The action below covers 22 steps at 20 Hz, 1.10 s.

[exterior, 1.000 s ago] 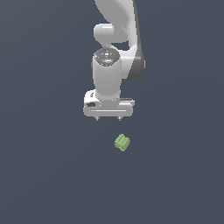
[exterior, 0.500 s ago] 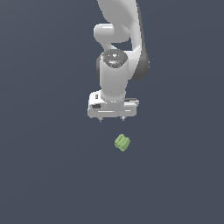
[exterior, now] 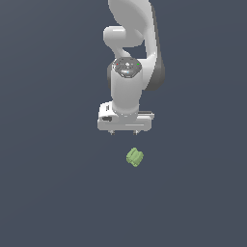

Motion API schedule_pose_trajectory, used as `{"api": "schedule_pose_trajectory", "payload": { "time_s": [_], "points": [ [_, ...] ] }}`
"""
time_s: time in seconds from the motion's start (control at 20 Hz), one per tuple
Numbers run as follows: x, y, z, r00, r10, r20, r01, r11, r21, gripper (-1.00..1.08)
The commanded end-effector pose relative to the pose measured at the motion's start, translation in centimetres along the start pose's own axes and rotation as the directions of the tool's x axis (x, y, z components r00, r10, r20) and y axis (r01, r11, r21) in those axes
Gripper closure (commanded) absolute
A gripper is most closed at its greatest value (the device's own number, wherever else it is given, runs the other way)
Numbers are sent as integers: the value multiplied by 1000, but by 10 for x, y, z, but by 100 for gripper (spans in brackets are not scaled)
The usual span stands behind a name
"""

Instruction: Pick up the object and move it to a goal position.

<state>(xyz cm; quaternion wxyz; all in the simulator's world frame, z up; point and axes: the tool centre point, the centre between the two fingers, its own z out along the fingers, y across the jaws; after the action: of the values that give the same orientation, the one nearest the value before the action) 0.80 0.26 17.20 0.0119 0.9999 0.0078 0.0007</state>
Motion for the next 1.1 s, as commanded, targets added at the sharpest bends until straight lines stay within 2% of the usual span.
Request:
{"api": "schedule_pose_trajectory", "payload": {
  "time_s": [0.0, 0.3, 0.5, 0.75, 1.05],
  "points": [
    [3, -2, 3, 1000, 30, 0, -30, 1000, 2, -92],
    [12, -11, 16, 990, 139, 2, -139, 990, 9, -92],
    [19, -18, 27, 972, 235, 5, -235, 972, 13, -92],
    [29, -29, 43, 934, 358, 8, -358, 933, 17, -92],
    [38, -40, 61, 874, 486, 12, -486, 874, 19, -92]
  ]
}}
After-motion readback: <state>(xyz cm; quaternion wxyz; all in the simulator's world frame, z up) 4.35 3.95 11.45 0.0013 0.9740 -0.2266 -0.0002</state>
